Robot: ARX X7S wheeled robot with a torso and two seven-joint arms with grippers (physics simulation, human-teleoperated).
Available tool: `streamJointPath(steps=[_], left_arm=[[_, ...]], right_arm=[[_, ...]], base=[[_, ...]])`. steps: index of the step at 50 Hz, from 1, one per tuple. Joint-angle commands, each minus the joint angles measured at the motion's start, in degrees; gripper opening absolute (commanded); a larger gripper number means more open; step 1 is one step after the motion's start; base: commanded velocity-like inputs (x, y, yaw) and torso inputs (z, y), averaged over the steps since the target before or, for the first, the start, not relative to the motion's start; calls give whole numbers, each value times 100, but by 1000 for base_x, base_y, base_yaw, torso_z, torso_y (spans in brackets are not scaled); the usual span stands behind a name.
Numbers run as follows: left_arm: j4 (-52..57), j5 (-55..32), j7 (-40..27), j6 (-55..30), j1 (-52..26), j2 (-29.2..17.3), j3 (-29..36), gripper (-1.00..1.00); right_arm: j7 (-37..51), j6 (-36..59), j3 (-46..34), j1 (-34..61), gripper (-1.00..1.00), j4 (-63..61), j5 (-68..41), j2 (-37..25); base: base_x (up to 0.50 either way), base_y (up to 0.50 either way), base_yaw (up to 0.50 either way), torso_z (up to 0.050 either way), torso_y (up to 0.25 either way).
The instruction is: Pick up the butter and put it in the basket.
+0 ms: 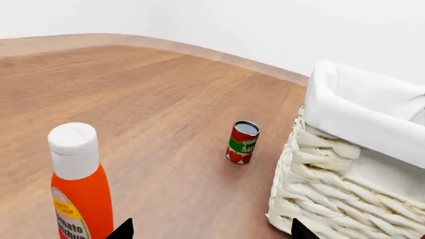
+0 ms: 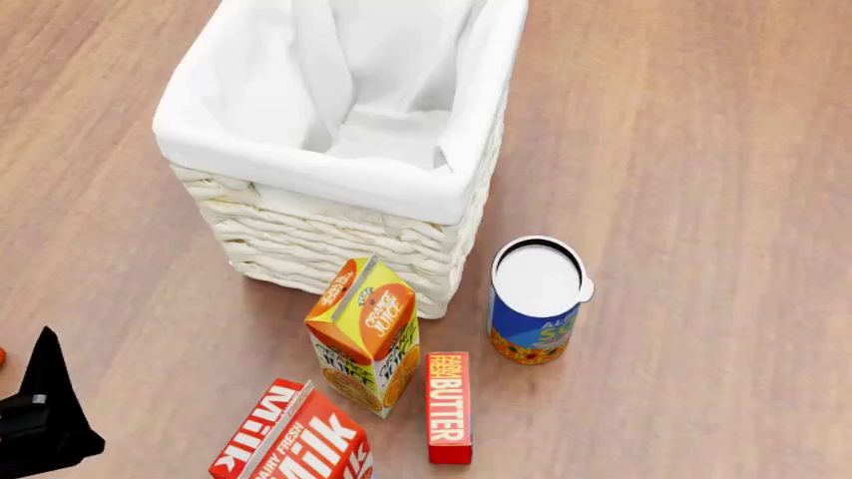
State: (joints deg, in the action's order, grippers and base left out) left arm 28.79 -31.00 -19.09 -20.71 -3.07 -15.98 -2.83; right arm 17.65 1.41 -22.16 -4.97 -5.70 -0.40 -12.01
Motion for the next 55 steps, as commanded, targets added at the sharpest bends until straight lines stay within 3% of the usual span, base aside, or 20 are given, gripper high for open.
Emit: streamJointPath(steps=[1,24,55], left_arm=[[181,-96,-79,-58,104,-54,-46,100],[340,-264,-175,-130,145,-134,-97,100],[487,-361,-239,-107,254,-193,-68,100]], right_arm=[[-35,-110,-161,218,100,250,75,57],[-319,-393,-170,880,100,980,-308,174],[-501,-158,-237,1330,100,1067,-553,127]], base=[[0,0,0,0,0],[0,0,0,0,0],[0,0,0,0,0]])
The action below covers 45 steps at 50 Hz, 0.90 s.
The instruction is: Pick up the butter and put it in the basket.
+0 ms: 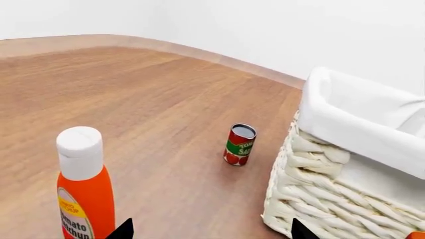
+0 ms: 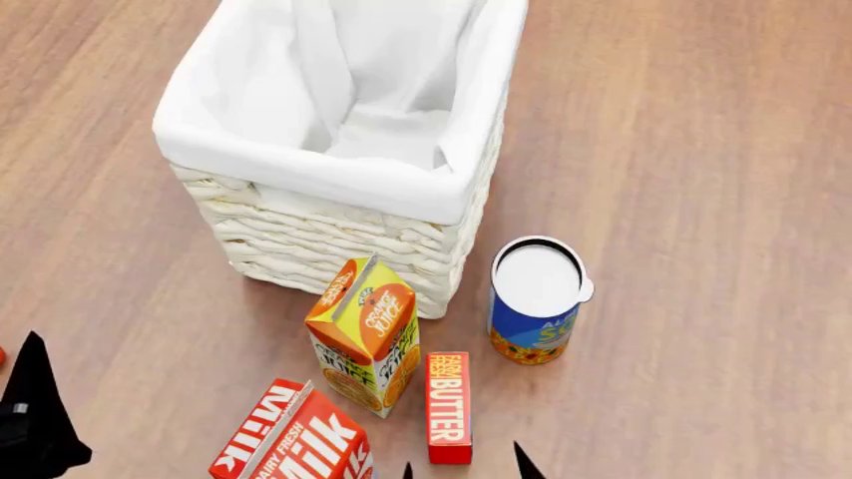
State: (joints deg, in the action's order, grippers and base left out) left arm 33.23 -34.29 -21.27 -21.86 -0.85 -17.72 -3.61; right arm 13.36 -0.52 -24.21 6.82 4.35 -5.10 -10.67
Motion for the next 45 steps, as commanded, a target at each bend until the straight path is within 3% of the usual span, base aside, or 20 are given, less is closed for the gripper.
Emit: streamJointPath(steps=[1,45], left_arm=[[59,-46,-27,1,33,-25,5,100],[359,-335,-202,-53,145,-131,-80,100]], right_arm=[[-78,17,-25,172,100,95,-97,-2],[-315,18,-84,770,100,891,-428,52]], base=[[0,0,0,0,0],[0,0,0,0,0]])
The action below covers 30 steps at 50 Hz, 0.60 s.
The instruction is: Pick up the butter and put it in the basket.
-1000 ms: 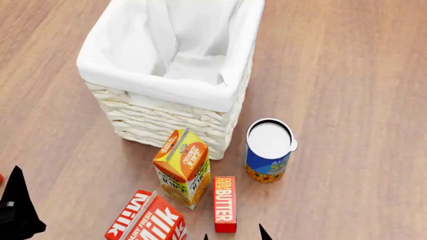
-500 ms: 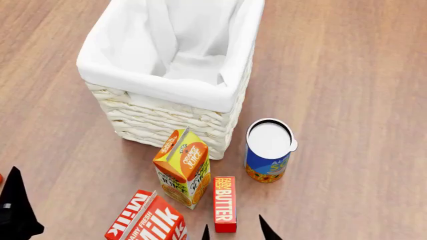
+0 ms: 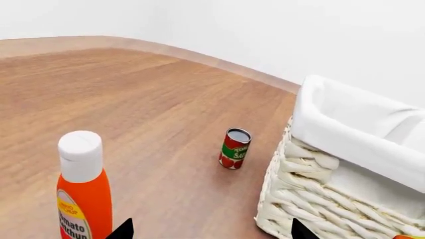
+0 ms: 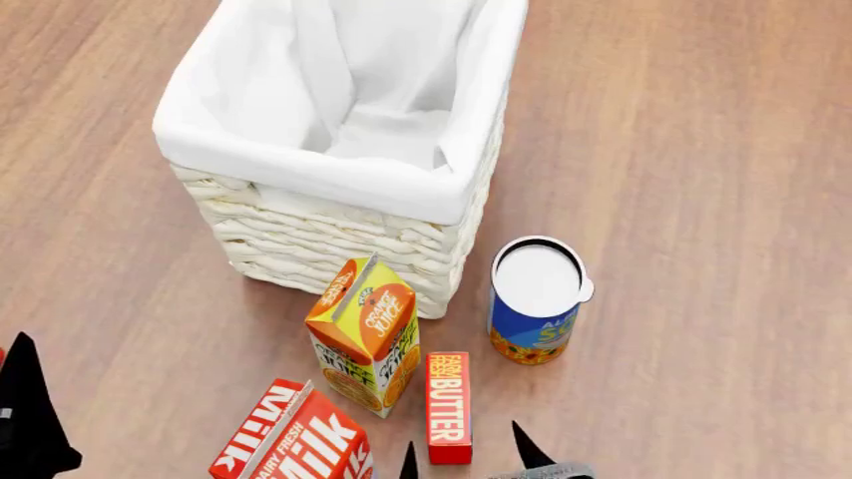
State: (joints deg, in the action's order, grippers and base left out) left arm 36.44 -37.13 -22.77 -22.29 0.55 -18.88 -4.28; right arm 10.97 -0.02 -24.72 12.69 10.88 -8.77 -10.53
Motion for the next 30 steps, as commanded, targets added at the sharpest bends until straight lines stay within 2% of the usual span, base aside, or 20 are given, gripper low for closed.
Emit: streamJointPath(steps=[1,30], left_arm=[[38,-54,-51,-6,9,-16,-14,100],[298,-315,-145,-30,116,-127,-128,100]], right_arm=[[-84,-40,-39,198,100,263,-65,44],[-159,106,-63,485,100,715,-281,96]], base=[[0,0,0,0,0],[0,0,0,0,0]])
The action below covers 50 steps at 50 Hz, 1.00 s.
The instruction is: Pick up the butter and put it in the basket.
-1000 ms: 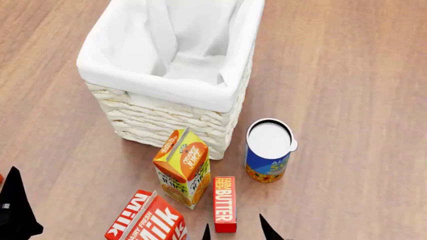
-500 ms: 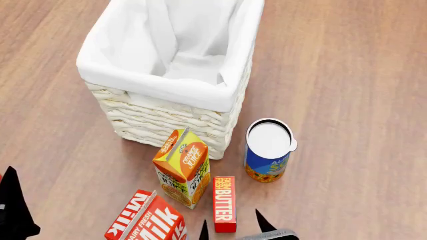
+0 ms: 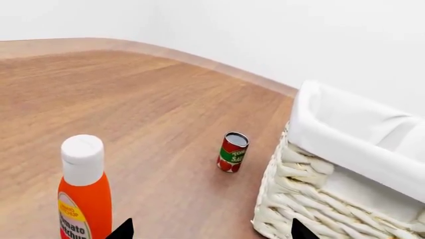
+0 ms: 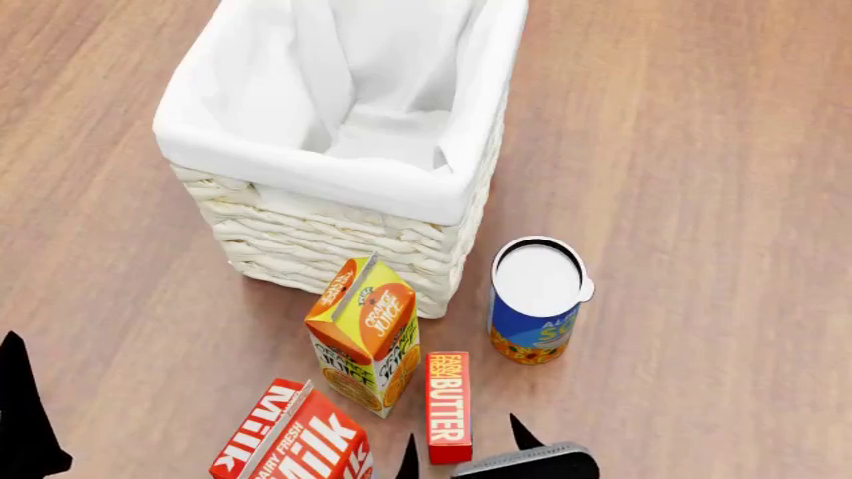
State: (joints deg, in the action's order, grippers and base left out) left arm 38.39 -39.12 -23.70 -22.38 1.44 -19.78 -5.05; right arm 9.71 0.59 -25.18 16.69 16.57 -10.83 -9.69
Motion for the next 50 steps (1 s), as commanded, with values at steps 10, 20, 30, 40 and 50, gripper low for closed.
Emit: streamJointPath(steps=[10,20,30,40,50], left_arm=[[51,-52,-60,17,24,-33,-2,100],[54,-84,-79,21,11,-52,0,100],[-83,50,7,128,-18,-40,103,100],[-201,44,45,166,-92,-60,108,100],[-220,74,76,223,-81,-71,142,100]], right_arm=[[164,28,-74,-83,-100,-162,33,-35],[699,714,-187,-795,-100,-2008,286,-369],[1100,1619,-248,-1307,-100,-3900,564,-770],[1483,2559,-346,-1549,-100,-5410,1025,-995],[1697,3508,-506,-1713,-100,-6640,1495,-1157]], base=[[0,0,0,0,0],[0,0,0,0,0],[0,0,0,0,0],[0,0,0,0,2],[0,0,0,0,1]])
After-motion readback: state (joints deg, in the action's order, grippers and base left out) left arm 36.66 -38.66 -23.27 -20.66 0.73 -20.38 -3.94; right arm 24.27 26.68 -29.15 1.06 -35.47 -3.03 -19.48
